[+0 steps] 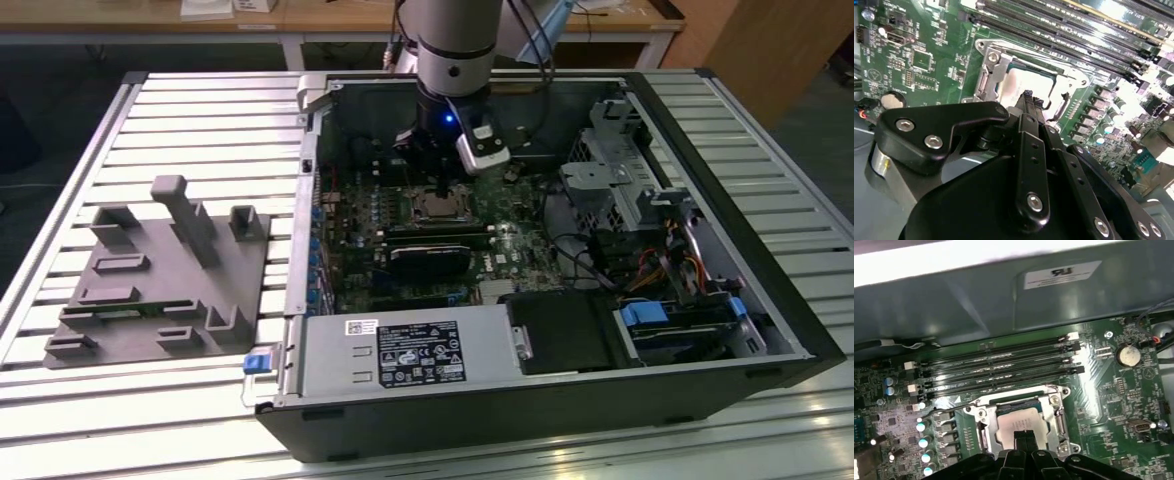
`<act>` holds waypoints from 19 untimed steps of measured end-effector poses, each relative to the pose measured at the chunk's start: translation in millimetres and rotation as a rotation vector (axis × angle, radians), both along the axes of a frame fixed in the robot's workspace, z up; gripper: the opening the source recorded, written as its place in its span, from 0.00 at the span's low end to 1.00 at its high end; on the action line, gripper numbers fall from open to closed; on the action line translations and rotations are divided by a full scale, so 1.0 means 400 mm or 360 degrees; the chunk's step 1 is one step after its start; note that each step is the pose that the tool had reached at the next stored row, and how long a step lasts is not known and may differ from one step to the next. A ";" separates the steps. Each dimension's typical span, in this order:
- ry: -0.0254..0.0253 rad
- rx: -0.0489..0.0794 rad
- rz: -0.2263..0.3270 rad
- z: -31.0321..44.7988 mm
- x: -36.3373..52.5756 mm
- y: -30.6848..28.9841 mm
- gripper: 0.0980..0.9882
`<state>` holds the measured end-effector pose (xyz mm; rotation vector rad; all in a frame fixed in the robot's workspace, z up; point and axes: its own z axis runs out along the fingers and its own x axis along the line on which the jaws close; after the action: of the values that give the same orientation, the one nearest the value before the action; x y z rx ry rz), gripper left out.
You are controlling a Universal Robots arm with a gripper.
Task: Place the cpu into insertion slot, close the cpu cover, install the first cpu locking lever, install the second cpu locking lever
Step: 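Close the cpu cover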
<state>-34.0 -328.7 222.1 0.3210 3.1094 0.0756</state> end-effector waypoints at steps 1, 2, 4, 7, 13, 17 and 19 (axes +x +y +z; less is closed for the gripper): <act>0.00000 0.0000 0.0000 -0.001 -0.003 0.000 0.01; 0.00000 0.0000 -0.0001 -0.003 -0.007 0.000 0.01; 0.00000 0.0000 -0.0002 -0.007 -0.014 0.000 0.01; 0.00000 0.0000 -0.0003 -0.013 -0.028 0.000 0.01; 0.00001 0.0000 -0.0003 -0.025 -0.051 0.000 0.01; 0.00000 0.0000 -0.0004 -0.033 -0.067 0.000 0.01; 0.00002 0.0000 -0.0004 -0.037 -0.072 0.000 0.01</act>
<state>-62.7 -328.8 207.2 0.3245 3.1091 0.0753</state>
